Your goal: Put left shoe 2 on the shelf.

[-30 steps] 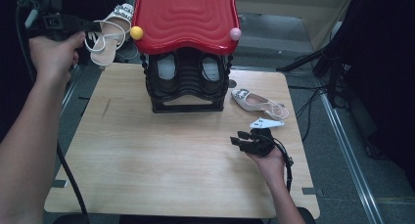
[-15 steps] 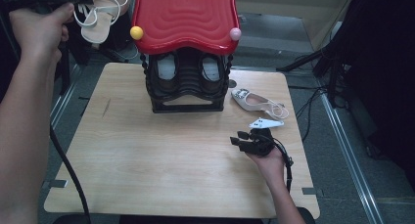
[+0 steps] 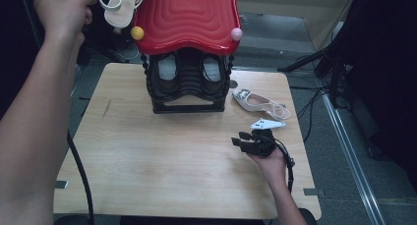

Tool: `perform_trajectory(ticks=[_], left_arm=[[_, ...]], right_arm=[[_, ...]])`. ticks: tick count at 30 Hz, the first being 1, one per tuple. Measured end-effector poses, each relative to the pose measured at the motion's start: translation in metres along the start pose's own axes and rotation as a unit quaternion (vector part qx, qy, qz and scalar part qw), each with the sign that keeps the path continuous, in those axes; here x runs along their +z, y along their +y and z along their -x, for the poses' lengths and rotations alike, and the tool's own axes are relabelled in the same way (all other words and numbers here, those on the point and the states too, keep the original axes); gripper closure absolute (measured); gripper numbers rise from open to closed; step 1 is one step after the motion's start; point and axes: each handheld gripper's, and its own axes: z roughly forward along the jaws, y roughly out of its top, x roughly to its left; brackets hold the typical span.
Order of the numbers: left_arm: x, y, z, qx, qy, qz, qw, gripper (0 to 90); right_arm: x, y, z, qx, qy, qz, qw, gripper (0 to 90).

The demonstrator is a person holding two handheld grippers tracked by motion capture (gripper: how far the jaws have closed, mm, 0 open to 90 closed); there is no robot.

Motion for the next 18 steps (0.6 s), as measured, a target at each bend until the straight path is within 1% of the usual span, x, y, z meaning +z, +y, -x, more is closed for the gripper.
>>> perform_trajectory(ticks=[6,9,11,14,18], left_arm=[[0.02,-0.001,0.02,0.005,-0.013,-0.004,0.9999,82.3],[0.032,-0.004,0.027,0.009,-0.015,-0.008,0.9998,82.3],[0.04,-0.005,0.03,0.008,-0.02,-0.012,0.9997,82.3],[0.049,-0.008,0.034,0.01,-0.021,-0.011,0.9997,82.3],[0.062,-0.014,0.034,0.0,-0.027,-0.007,0.9996,82.2]], right_arm=[[0.0,0.0,0.0,0.001,0.001,-0.001,1.0,58.4],[-0.001,-0.001,-0.001,0.001,0.001,-0.001,1.0,58.5],[-0.001,-0.001,-0.001,0.0,0.001,0.0,1.0,58.5],[-0.001,-0.002,-0.001,-0.002,0.001,-0.001,1.0,58.5],[-0.003,-0.003,-0.001,0.0,0.0,0.0,1.0,58.5]])
